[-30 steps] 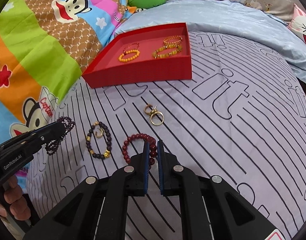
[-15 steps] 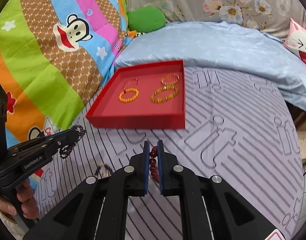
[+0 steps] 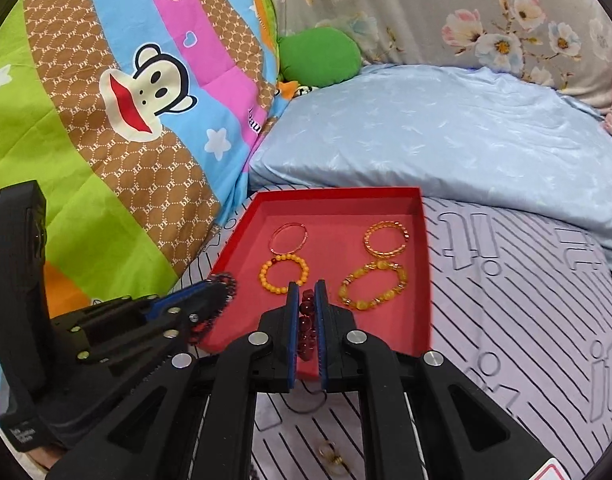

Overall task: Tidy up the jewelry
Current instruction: 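Carry both bracelets over the red tray and open both tools to drop them, then withdraw both tools from the tray toward the remaining jewelry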

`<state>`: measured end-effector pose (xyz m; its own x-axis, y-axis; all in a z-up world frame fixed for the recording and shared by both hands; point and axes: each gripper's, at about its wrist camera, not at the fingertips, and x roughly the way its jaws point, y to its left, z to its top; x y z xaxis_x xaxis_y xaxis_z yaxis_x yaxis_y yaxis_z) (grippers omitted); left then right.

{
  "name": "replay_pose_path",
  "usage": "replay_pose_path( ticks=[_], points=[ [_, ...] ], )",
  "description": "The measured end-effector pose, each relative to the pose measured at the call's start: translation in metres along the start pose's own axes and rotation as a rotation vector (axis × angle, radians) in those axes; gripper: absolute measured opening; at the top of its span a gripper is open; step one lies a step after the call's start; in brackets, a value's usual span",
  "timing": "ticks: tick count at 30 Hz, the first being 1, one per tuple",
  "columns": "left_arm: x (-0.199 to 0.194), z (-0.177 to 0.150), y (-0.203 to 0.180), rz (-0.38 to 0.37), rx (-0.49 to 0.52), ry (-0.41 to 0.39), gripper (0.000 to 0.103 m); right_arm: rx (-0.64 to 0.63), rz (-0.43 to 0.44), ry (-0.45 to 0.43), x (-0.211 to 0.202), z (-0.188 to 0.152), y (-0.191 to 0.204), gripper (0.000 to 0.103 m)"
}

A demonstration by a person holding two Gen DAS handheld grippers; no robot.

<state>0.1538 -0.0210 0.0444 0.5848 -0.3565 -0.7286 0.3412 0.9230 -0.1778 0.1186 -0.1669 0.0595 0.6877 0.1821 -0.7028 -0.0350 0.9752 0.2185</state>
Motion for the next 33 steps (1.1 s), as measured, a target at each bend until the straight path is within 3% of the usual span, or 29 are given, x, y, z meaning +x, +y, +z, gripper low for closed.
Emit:
replay_pose_path(
  ticks=[6, 11, 14, 16, 17, 20, 31, 33],
  points=[
    [0.039, -0.008, 0.012, 0.023, -0.025, 0.071, 0.008, -0.011, -0.065, 0.090, 0.043, -0.018, -0.013, 0.008],
    [0.054, -0.017, 0.016, 0.037, -0.031, 0.094, 0.008, 0.009, -0.102, 0.117, 0.053, -0.026, -0.027, 0.008],
    [0.053, -0.019, 0.016, 0.045, -0.025, 0.076, 0.010, 0.025, -0.127, 0.091, 0.045, -0.026, -0.035, 0.020],
    [0.054, -0.018, 0.013, 0.067, -0.008, 0.073, 0.023, 0.048, -0.126, 0.069, 0.037, -0.025, -0.038, 0.031],
    [0.052, -0.019, 0.012, 0.075, -0.005, 0.066, 0.031, 0.054, -0.124, 0.059, 0.033, -0.025, -0.040, 0.032],
    [0.042, -0.021, 0.010, 0.086, -0.002, 0.044, 0.037, 0.048, -0.132, 0.045, 0.023, -0.028, -0.039, 0.032],
    [0.005, -0.046, 0.012, 0.084, -0.041, 0.038, 0.039, 0.049, -0.131, 0.058, -0.012, -0.066, -0.035, 0.033],
    [-0.002, -0.054, 0.012, 0.091, -0.042, 0.037, 0.044, 0.054, -0.127, 0.065, -0.018, -0.076, -0.035, 0.033]
  ],
)
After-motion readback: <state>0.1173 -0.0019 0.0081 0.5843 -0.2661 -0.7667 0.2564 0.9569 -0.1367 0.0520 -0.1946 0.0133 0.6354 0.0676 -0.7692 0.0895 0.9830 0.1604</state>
